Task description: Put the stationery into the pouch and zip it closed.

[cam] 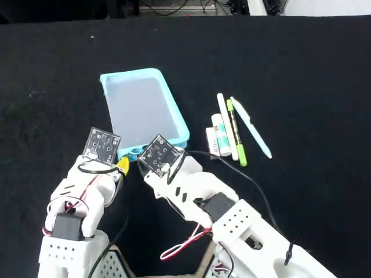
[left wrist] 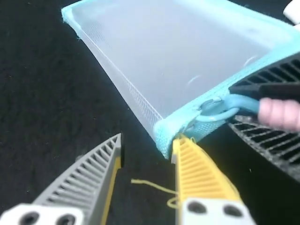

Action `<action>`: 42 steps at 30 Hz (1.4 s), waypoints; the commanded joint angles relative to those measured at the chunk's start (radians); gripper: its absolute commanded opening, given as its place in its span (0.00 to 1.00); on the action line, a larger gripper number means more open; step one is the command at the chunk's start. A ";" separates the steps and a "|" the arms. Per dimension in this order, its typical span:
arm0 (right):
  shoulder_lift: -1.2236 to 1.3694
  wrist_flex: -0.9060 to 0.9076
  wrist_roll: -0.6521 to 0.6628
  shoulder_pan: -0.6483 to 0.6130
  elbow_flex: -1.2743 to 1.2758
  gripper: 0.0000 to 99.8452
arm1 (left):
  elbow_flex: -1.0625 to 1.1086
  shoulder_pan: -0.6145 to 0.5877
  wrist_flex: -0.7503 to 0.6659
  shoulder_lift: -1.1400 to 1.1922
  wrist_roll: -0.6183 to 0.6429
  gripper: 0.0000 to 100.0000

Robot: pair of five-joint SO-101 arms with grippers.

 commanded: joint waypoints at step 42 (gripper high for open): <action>0.007 -0.015 -0.054 0.379 -0.042 0.01 | -0.050 -0.248 -0.092 0.003 0.275 0.03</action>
